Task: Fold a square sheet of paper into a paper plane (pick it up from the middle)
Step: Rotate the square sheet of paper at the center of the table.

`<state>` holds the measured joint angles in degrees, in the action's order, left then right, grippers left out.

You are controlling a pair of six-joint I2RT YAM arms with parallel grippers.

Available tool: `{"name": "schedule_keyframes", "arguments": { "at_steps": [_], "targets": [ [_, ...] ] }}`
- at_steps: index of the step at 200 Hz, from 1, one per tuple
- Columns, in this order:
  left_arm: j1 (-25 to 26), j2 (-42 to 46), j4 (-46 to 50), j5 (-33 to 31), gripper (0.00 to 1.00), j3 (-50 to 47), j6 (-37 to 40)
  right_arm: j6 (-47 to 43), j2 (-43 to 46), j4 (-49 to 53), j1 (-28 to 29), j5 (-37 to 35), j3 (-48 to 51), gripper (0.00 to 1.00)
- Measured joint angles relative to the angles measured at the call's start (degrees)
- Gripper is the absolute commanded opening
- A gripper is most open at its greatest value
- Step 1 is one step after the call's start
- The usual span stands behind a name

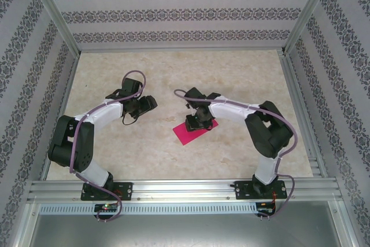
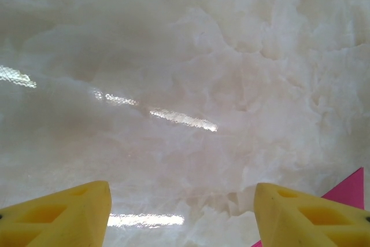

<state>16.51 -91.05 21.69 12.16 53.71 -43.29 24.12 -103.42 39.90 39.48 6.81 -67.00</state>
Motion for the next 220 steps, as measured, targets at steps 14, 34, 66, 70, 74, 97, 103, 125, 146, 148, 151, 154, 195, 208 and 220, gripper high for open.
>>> {"name": "schedule_keyframes", "arguments": {
  "at_steps": [14, 34, 66, 70, 74, 97, 103, 125, 146, 148, 151, 154, 195, 208, 220],
  "targets": [
    [0.0, 0.0, 0.3, 0.0, 0.69, 0.0, 0.2, 4.2, 2.7, -0.8, -1.0, -2.5, 0.1, 0.51],
    [0.0, 0.0, 0.7, -0.2, 0.7, 0.1, 0.7, 10.7, 4.4, -2.3, -1.9, -6.6, 0.1, 0.56],
    [0.0, 0.0, 2.2, 0.0, 0.76, 1.6, 1.8, 18.3, 2.9, -2.8, -4.0, -9.5, 0.1, 0.58],
    [0.0, 0.0, 2.3, 0.0, 0.76, 1.8, 2.0, 18.9, 2.6, -3.0, -4.1, -9.8, 0.1, 0.58],
    [0.0, 0.0, 2.4, 0.1, 0.76, 2.0, 2.2, 19.7, 2.3, -3.1, -4.4, -10.1, 0.1, 0.58],
    [0.0, -0.4, 3.1, 1.1, 0.81, 3.3, 3.3, 23.0, 0.6, -3.3, -4.5, -10.9, 0.1, 0.58],
    [0.0, -0.6, 3.1, 1.4, 0.83, 3.5, 3.5, 23.9, 0.1, -3.4, -4.5, -10.9, 0.1, 0.58],
    [0.0, -1.8, 3.3, 2.3, 0.84, 4.0, 4.3, 26.1, -0.8, -4.1, -4.5, -10.9, 0.7, 0.58],
    [0.0, -2.6, 3.8, 2.6, 0.84, 4.0, 4.9, 27.3, -2.1, -4.5, -4.5, -10.9, 0.7, 0.58],
    [0.0, -2.6, 3.9, 2.6, 0.84, 4.0, 5.0, 27.4, -2.3, -4.6, -4.5, -10.9, 0.7, 0.58],
    [0.0, -2.6, 4.0, 2.6, 0.84, 4.0, 5.2, 27.5, -2.6, -4.6, -4.5, -10.8, 0.7, 0.58],
    [0.0, -2.7, 4.1, 2.6, 0.84, 4.0, 5.4, 27.5, -3.0, -4.6, -4.5, -10.8, 0.6, 0.58],
    [0.0, -3.0, 5.0, 4.6, 0.84, 4.8, 7.3, 26.1, -5.2, -5.4, -4.5, -10.3, -1.5, 0.56],
    [0.0, -3.0, 5.0, 5.6, 0.84, 4.7, 7.8, 23.9, -6.3, -6.6, -4.7, -8.9, -3.0, 0.56],
    [0.0, -3.0, 5.0, 6.7, 0.83, 4.7, 8.2, 21.5, -8.0, -7.9, -4.8, -7.1, -5.0, 0.55]
  ]
}}
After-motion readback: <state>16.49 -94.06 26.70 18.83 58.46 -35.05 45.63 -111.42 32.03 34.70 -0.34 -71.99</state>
